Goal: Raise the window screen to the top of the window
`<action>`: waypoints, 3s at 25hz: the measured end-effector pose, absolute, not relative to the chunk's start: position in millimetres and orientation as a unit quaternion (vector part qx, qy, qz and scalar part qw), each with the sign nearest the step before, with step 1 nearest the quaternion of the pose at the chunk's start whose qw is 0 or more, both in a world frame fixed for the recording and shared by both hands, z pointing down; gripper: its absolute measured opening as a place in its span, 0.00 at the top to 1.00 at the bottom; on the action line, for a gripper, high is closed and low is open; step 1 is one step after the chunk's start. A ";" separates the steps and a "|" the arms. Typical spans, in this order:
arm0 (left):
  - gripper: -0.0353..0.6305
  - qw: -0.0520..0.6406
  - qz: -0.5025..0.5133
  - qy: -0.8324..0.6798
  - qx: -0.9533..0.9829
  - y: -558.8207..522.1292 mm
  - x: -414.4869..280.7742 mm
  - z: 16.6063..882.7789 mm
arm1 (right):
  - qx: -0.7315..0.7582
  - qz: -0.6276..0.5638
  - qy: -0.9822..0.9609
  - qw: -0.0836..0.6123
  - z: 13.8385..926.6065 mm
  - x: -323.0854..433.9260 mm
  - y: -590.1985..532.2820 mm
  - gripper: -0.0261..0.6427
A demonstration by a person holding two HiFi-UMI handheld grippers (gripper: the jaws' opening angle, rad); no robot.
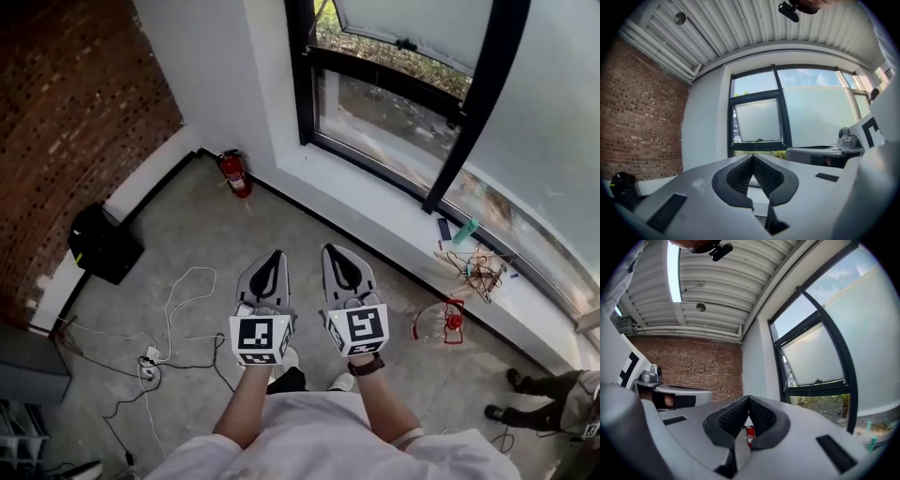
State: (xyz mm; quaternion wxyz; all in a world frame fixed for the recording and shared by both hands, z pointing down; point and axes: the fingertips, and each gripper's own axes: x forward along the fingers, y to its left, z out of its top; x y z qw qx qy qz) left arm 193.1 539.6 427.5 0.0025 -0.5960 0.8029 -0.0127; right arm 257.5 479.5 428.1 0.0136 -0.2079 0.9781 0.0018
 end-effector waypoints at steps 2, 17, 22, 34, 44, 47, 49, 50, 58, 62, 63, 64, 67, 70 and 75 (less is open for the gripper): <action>0.94 -0.012 -0.019 0.822 -0.569 557.8 155.3 433.8 | -0.142 0.003 0.990 -0.010 437.2 216.1 505.8 0.96; 0.95 -0.029 0.028 0.827 -0.561 566.6 -8.0 460.3 | -0.077 -0.005 0.996 -0.055 475.0 68.9 529.9 0.96; 0.94 -0.046 0.027 0.819 -0.571 502.4 -32.9 477.9 | -0.104 -0.004 0.993 -0.058 485.5 44.2 462.2 0.96; 0.94 -0.014 0.008 0.767 -0.641 221.3 -77.7 444.2 | -0.193 0.015 0.980 0.040 419.2 3.1 177.7 0.96; 0.94 -0.022 0.011 0.657 -0.753 27.8 -60.4 465.4 | -0.268 -0.034 0.962 -0.027 483.8 2.4 20.8 0.96; 0.94 -0.017 0.014 0.628 -0.778 -35.6 -70.5 464.8 | -0.330 -0.032 0.943 -0.027 483.9 1.7 -43.2 0.96; 0.94 -0.028 0.017 0.605 -0.796 -75.6 -75.9 462.4 | -0.369 -0.040 0.928 -0.027 479.3 0.0 -82.7 0.96; 0.94 -0.031 0.019 0.592 -0.805 -92.9 -78.2 460.7 | -0.382 -0.041 0.923 -0.027 475.7 -3.4 -98.2 0.96; 0.94 -0.023 0.043 0.501 -0.864 -184.3 -116.1 434.5 | -0.473 -0.065 0.878 -0.037 487.4 -42.7 -182.6 0.96; 0.94 -0.038 0.015 0.475 -0.879 -219.7 -129.9 454.7 | -0.483 -0.082 0.870 -0.048 501.9 -53.9 -197.9 0.96; 0.94 -0.038 0.003 0.470 -0.882 -226.3 -129.2 460.4 | -0.483 -0.083 0.870 -0.050 503.1 -53.2 -202.0 0.96; 0.94 -0.032 -0.007 0.469 -0.882 -232.8 -128.8 463.9 | -0.483 -0.081 0.870 -0.052 503.0 -52.1 -207.8 0.96; 0.94 0.013 -0.047 0.480 -0.876 -251.9 -130.2 462.8 | -0.484 -0.082 0.870 -0.047 497.4 -50.2 -229.9 0.96; 0.94 0.071 -0.114 0.477 -0.869 -266.3 -119.9 466.3 | -0.480 -0.082 0.873 -0.043 493.3 -45.4 -245.7 0.96; 0.88 0.181 -0.256 0.444 -0.839 -304.8 -107.4 488.6 | -0.467 -0.102 0.877 -0.044 503.1 -43.4 -261.8 0.96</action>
